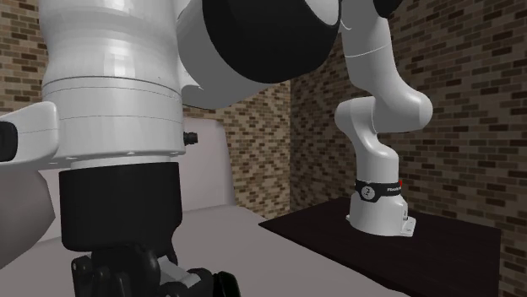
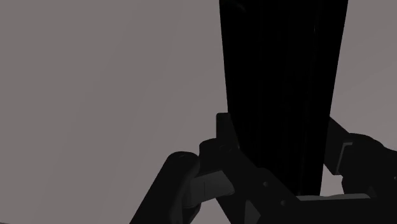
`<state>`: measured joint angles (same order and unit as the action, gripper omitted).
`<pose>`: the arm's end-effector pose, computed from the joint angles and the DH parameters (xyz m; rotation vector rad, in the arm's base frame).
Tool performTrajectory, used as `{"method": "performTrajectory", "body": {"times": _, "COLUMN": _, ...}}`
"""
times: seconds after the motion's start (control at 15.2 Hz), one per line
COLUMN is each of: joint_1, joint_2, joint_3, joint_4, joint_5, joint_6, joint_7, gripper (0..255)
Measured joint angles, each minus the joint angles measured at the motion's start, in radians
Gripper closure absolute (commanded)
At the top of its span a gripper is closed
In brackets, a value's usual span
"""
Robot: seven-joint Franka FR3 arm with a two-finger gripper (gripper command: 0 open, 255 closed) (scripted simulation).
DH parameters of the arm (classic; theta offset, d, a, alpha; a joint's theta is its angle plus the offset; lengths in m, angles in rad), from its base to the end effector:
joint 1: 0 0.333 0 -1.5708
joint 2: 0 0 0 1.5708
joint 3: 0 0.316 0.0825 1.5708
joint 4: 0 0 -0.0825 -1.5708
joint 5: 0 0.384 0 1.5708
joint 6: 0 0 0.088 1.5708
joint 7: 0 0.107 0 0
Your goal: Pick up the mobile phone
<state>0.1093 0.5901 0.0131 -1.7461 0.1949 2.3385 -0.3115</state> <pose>0.6616 0.0837 0.2366 -2.9620 -0.4419 -0.0239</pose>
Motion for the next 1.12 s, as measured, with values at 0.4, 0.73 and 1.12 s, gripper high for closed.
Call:
{"method": "performTrajectory", "body": {"times": 0.4, "joint_1": 0.000, "joint_2": -0.006, "joint_3": 0.000, "joint_4": -0.002, "joint_5": 0.000, "joint_6": -0.004, "joint_7": 0.000, "gripper": 255}}
{"method": "performTrajectory", "body": {"times": 0.73, "joint_1": 0.002, "joint_2": -0.042, "joint_3": -0.003, "joint_4": 0.004, "joint_5": -0.006, "joint_6": -0.046, "joint_7": 0.011, "gripper": 255}}
{"method": "performTrajectory", "body": {"times": 1.12, "joint_1": 0.002, "joint_2": -0.089, "joint_3": -0.007, "joint_4": 0.016, "joint_5": -0.012, "joint_6": -0.105, "joint_7": 0.021, "gripper": 255}}
